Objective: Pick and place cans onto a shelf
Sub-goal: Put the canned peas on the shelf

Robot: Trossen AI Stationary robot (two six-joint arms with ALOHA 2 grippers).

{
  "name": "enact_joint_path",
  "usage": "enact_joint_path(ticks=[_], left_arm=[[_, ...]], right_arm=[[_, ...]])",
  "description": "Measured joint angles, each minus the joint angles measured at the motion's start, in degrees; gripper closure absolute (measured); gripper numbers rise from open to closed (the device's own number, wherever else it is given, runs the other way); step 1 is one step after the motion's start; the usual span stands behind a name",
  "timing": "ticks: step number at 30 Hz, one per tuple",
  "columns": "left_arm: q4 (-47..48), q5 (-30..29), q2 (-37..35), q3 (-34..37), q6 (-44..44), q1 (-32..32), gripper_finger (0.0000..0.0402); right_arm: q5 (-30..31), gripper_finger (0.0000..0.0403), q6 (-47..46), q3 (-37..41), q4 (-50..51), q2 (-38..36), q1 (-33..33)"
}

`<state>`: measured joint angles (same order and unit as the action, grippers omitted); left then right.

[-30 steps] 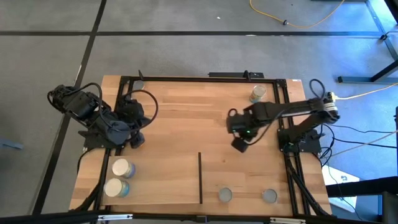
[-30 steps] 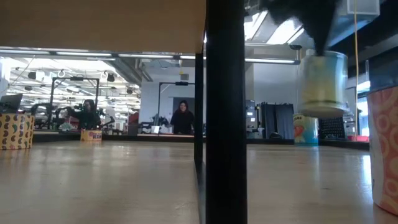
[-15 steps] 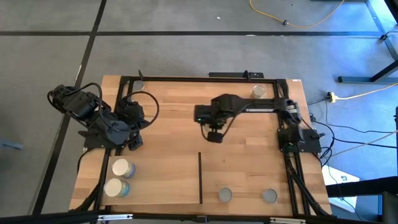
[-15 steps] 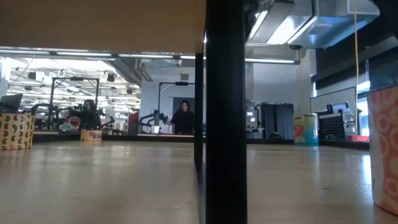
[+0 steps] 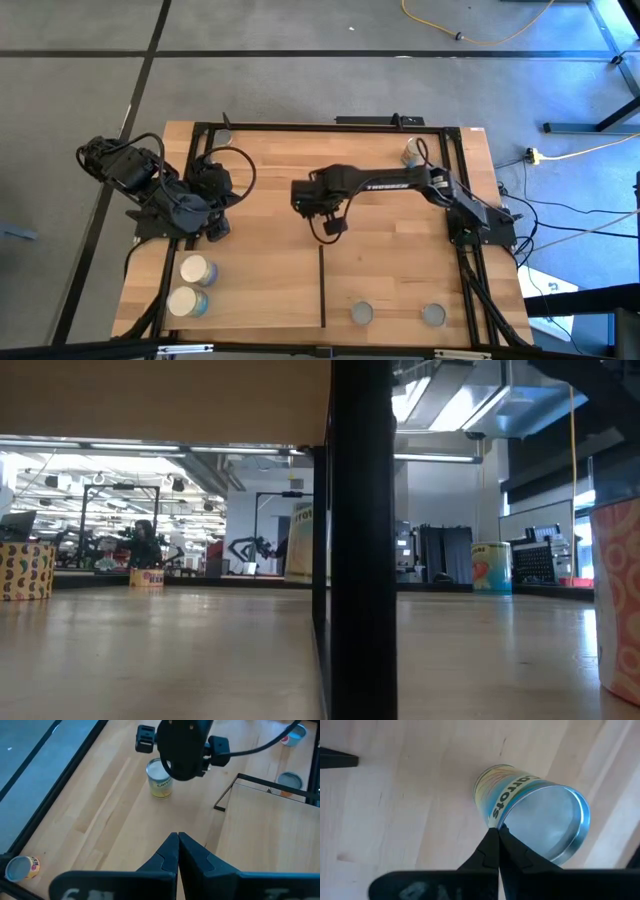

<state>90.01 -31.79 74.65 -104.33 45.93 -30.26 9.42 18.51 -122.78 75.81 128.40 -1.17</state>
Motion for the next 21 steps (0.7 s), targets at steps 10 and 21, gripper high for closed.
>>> enact_joint_path(ticks=[10, 21], left_arm=[[0.0, 1.5, 0.0, 0.0, 0.2, 0.0, 0.0401], [0.0, 1.9, 0.0, 0.0, 0.4, 0.0, 0.0401]], right_arm=[[-4.7, 0.0403, 3.2, 0.3, -1.4, 1.0, 0.0], [-5.3, 0.0403, 6.2, 0.3, -2.3, 1.0, 0.0]])
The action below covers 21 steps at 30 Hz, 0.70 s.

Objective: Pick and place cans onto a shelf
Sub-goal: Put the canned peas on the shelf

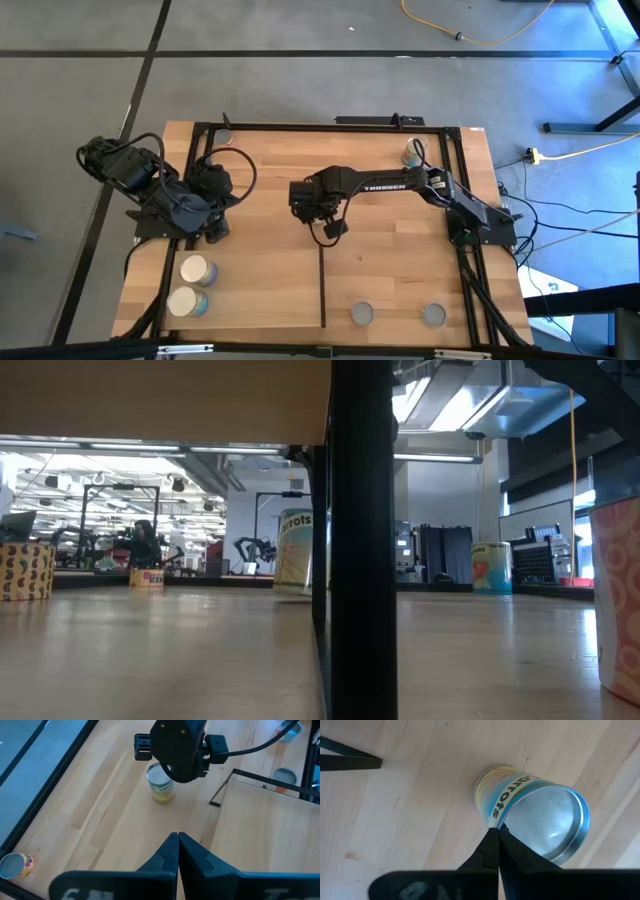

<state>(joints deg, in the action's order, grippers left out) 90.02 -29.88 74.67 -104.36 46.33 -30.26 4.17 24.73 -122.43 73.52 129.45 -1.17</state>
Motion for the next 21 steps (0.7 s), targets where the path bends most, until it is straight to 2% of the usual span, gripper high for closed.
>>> enact_joint_path(ticks=[5, 12, 21], left_arm=[[0.0, 0.8, 0.0, 0.0, 0.0, 0.0, 0.0401], [0.0, 0.9, 0.0, 0.0, 0.0, 0.0, 0.0401], [0.0, 1.0, 0.0, 0.0, 0.0, 0.0, 0.0401]], right_arm=[[-4.3, 0.0400, 4.2, 0.0, -0.4, 0.0, 0.2], [-3.9, 0.0372, 4.3, 0.0, -1.5, 0.0, 0.2], [-3.8, 0.0366, 4.3, 0.0, -1.7, 0.0, 0.2]])
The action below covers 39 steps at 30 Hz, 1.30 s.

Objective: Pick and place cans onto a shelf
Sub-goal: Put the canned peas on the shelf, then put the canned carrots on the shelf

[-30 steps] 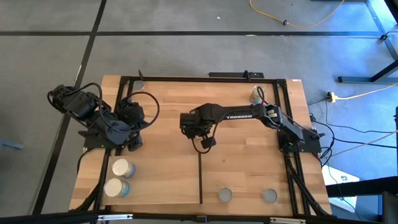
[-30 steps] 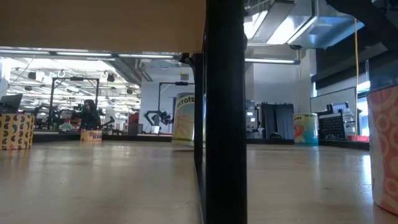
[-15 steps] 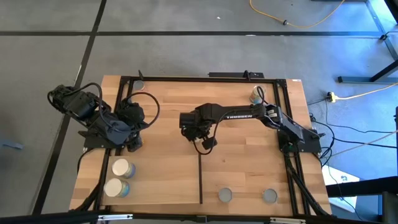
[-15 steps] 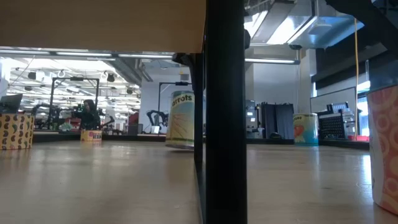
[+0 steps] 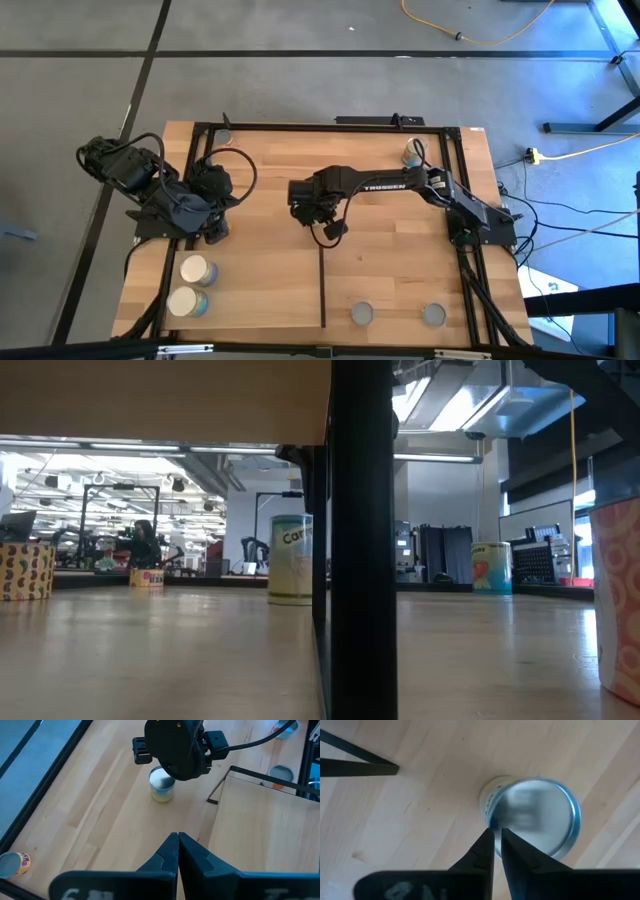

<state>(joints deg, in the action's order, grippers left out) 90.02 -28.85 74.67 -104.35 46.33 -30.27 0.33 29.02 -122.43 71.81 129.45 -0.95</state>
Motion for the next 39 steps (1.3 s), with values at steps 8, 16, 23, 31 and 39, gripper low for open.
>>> enact_joint_path(ticks=[8, 16, 23, 31, 39], left_arm=[[0.0, 3.3, 0.0, 0.0, -3.3, 0.0, 0.0401], [0.0, 4.9, 0.0, 0.0, -8.0, 0.0, 0.0401], [-0.2, 4.5, 0.8, 0.0, -11.0, 0.0, 0.0399], [-0.2, 5.4, 2.5, 0.0, -17.1, 2.5, 0.0352], [-3.5, 2.7, 8.0, 0.0, -35.1, 7.4, 0.0339]], right_arm=[[0.1, 0.0396, -1.3, -5.5, 4.2, 0.0, 0.0], [0.8, 0.0399, -9.3, -10.5, 7.8, -4.2, -0.4], [11.3, 0.0400, -17.2, -12.5, 12.5, -10.1, -2.0], [19.8, 0.0400, -29.0, -12.5, 15.6, -17.8, -3.9], [25.3, 0.0400, -37.7, -12.5, 17.4, -25.7, -4.6]])
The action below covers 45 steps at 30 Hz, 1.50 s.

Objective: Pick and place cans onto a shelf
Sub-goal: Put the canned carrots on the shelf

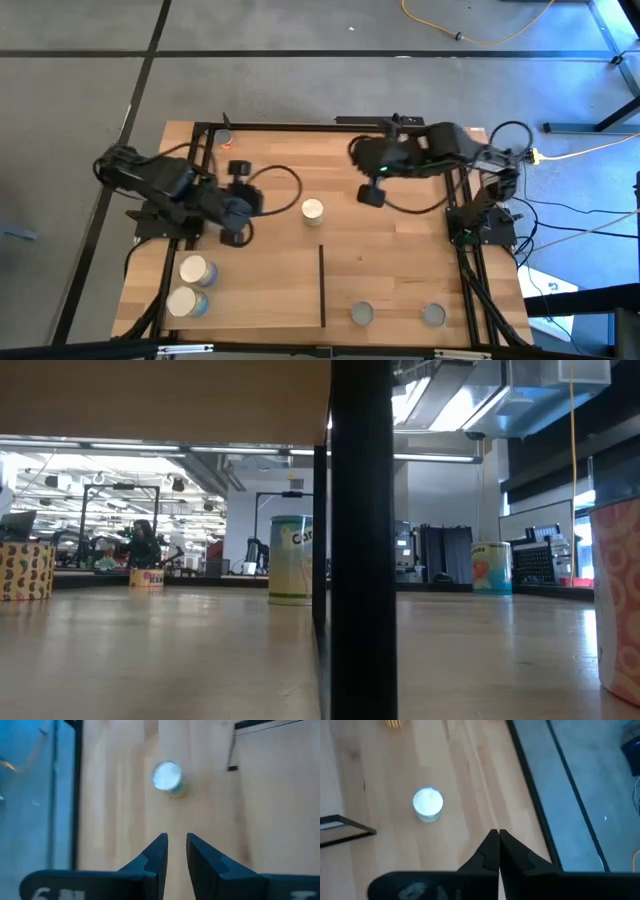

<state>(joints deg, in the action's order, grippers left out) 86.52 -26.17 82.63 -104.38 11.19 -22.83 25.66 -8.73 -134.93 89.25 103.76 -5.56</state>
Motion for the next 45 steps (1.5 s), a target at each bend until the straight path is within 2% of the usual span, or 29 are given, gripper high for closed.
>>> enact_joint_path(ticks=[3, 6, 12, 15, 20, 26, 39, 45], left_arm=[[-3.3, 0.0, 3.0, 0.0, -7.9, 2.2, 0.0340], [-6.6, 2.7, 6.2, 0.0, -13.4, 4.7, 0.0337], [-11.2, 14.6, 12.3, 0.0, -22.9, 10.8, 0.0341], [-13.1, 18.3, 14.7, 0.0, -28.0, 13.5, 0.0342], [-13.9, 19.0, 19.1, 0.0, -32.7, 16.9, 0.0342], [-13.9, 25.6, 24.5, 0.1, -35.1, 19.9, 0.0342], [-16.1, 27.2, 31.9, 0.1, -38.8, 20.9, 0.0342], [-18.2, 23.7, 32.3, 0.1, -37.8, 20.9, 0.0342]], right_arm=[[0.6, 0.0400, 0.3, 0.0, 0.0, -2.9, 0.0], [1.6, 0.0400, 0.4, 0.0, 0.0, -5.4, 0.0], [2.3, 0.0400, 2.7, 0.0, 0.0, -9.1, 0.0], [2.3, 0.0400, 3.3, 0.0, 0.0, -10.5, 0.0], [2.3, 0.0400, 3.3, 0.0, 0.0, -12.1, 0.0], [2.3, 0.0400, 3.5, 0.0, 0.7, -12.8, 0.0], [2.2, 0.0400, 6.2, 0.0, 0.7, -12.8, 0.0], [2.2, 0.0400, 6.2, 0.0, 0.7, -12.8, 0.0]])
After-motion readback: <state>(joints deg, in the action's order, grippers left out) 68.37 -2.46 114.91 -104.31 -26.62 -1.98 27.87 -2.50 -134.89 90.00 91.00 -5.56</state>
